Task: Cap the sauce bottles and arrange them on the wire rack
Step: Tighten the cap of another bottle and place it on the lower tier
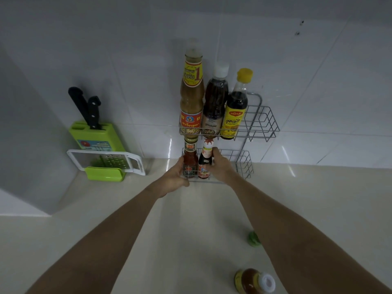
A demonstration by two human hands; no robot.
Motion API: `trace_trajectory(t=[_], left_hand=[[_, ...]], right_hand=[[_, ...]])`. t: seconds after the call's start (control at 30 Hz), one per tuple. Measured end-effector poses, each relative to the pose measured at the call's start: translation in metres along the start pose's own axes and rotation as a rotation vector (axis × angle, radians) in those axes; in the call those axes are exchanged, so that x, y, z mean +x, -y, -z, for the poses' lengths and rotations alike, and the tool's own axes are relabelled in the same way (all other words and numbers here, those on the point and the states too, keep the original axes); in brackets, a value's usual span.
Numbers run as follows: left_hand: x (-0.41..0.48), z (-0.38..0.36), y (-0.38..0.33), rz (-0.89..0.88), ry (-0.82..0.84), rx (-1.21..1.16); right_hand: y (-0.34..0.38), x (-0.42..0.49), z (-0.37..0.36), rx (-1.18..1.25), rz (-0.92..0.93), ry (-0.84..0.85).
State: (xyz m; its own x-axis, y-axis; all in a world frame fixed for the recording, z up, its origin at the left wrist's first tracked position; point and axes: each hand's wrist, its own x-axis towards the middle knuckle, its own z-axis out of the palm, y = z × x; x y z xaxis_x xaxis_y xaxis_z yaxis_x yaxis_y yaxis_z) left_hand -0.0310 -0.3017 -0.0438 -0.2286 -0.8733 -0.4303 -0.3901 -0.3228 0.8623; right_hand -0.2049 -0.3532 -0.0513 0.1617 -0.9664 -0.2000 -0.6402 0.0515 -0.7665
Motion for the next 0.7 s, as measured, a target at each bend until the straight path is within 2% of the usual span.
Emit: trace_trajectory(t=[0.17,0.27,0.37,0.47,0.53,0.63,0.7], left_hand=[[-0.018,-0.019,-0.007,-0.024,-0.256,0.066],[-0.037,-0.035,0.002,-0.072,-0.278,0.07],[-0.06,-0.056,0.013,-0.116,-0.271,0.088],[-0.086,-0.086,0.024,-0.167,-0.194,0.07],[-0.101,-0.108,0.032,-0.193,-0.068,0.063],[-0.123,-0.142,0.04,-0.2,0.136,0.089],[-0.135,-0.164,0.044,-0.203,0.206,0.131]], right_hand=[[0.0,-0.024,0.011,0.036,0.003,0.019],[-0.005,-0.051,0.028,0.037,0.073,-0.051],[-0.009,-0.086,0.049,0.068,0.174,-0.195],[-0.014,-0.128,0.067,0.156,0.245,-0.345],[-0.024,-0.158,0.072,0.189,0.28,-0.419],[-0.051,-0.203,0.073,0.114,0.305,-0.554],[-0.073,-0.229,0.068,0.054,0.315,-0.636]])
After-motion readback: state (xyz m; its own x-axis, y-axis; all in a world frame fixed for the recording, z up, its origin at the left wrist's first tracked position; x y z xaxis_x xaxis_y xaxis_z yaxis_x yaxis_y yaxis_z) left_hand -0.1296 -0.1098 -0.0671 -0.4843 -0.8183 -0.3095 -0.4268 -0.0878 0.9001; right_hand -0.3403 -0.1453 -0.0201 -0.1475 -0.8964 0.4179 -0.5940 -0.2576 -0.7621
